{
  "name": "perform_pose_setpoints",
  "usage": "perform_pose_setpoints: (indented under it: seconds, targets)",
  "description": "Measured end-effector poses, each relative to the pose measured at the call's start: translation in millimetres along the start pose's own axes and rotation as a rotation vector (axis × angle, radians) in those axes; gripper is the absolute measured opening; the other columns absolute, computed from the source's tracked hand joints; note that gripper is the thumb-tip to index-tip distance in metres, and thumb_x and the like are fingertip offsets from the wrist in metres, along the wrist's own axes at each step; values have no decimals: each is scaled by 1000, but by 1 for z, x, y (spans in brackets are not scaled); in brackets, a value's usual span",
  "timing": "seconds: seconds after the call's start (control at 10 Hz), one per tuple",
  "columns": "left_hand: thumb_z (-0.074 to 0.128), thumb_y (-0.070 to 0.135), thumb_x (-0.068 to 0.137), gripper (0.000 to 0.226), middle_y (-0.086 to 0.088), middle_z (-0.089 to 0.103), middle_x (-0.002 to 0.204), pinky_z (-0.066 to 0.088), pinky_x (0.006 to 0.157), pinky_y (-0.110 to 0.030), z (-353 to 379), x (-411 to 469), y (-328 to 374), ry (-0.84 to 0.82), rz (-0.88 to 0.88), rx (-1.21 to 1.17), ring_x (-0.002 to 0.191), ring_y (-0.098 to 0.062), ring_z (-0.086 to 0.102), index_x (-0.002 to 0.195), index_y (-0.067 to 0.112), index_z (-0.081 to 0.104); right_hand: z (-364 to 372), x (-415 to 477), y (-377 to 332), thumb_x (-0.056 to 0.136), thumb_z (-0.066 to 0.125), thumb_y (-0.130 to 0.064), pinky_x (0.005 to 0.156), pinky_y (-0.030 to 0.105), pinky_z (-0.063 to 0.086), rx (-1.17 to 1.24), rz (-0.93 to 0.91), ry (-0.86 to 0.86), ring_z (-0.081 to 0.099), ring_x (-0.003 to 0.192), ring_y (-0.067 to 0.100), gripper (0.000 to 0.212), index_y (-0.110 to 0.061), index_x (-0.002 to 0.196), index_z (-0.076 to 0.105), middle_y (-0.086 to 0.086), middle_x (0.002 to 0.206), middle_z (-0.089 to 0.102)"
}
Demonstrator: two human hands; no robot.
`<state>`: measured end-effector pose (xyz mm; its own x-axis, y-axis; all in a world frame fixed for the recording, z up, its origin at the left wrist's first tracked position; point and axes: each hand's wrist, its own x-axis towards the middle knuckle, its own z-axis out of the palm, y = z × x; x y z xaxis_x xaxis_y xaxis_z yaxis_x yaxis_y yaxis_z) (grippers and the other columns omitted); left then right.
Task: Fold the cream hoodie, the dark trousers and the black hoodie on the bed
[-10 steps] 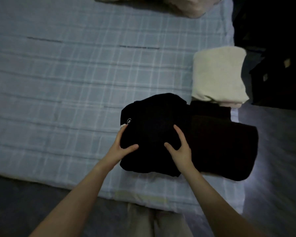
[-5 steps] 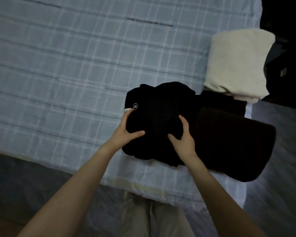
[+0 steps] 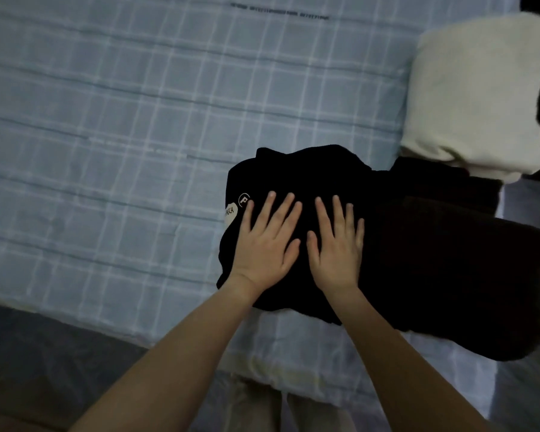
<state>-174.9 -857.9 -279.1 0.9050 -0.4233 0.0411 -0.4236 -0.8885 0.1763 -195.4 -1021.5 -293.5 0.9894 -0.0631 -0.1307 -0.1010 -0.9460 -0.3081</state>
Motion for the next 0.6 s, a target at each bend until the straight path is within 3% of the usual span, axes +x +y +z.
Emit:
perform_pose_setpoints:
  seconds: [0.1, 0.2, 0.3, 0.4, 0.5, 0.6]
  targets:
    - [40, 42, 98, 59, -5, 33, 159, 13, 120, -55, 33, -8, -6, 84, 31, 49, 149, -29, 21, 151, 16, 37, 34, 2, 13, 99, 31, -44, 123, 49, 4, -32, -29, 63, 8, 153, 29, 63, -33, 158, 12, 5, 166, 14]
    - [40, 41, 98, 59, -5, 34, 158, 15, 119, -56, 25, -2, -7, 40, 17, 59, 149, -30, 23, 151, 16, 38, 26, 6, 7, 100, 31, -43, 123, 49, 4, -26, -22, 38, 10, 153, 30, 62, -33, 158, 14, 6, 166, 15]
    - [44, 40, 96, 60, -3, 32, 160, 15, 120, -55, -11, 0, 2, -113, -23, -4, 150, -29, 21, 152, 17, 37, -8, 2, -4, 103, 33, -41, 123, 49, 4, 50, 2, -97, 8, 153, 30, 58, -32, 158, 16, 6, 166, 13]
    - [46, 35, 99, 58, 1, 27, 162, 9, 123, -50, -55, 6, 7, -257, -95, -166, 152, -25, 13, 153, 19, 34, -59, -1, -19, 104, 44, -28, 124, 40, 10, 298, 69, -178, 13, 152, 27, 55, -24, 156, 27, 8, 164, 20]
    - [49, 27, 101, 52, -2, 34, 158, 15, 122, -40, -113, 12, 12, -262, -155, -416, 150, -25, 21, 151, 18, 38, -124, -9, -35, 103, 47, -24, 119, 28, 23, 468, 94, -69, 27, 147, 19, 51, -17, 153, 36, 6, 159, 32]
    - [50, 24, 101, 47, -4, 48, 149, 29, 115, -33, -184, 12, 21, -171, -100, -465, 139, -21, 41, 148, 17, 44, -194, -25, -55, 101, 51, -28, 118, 34, 30, 417, -7, 36, 36, 142, 20, 52, -15, 150, 40, 5, 152, 44]
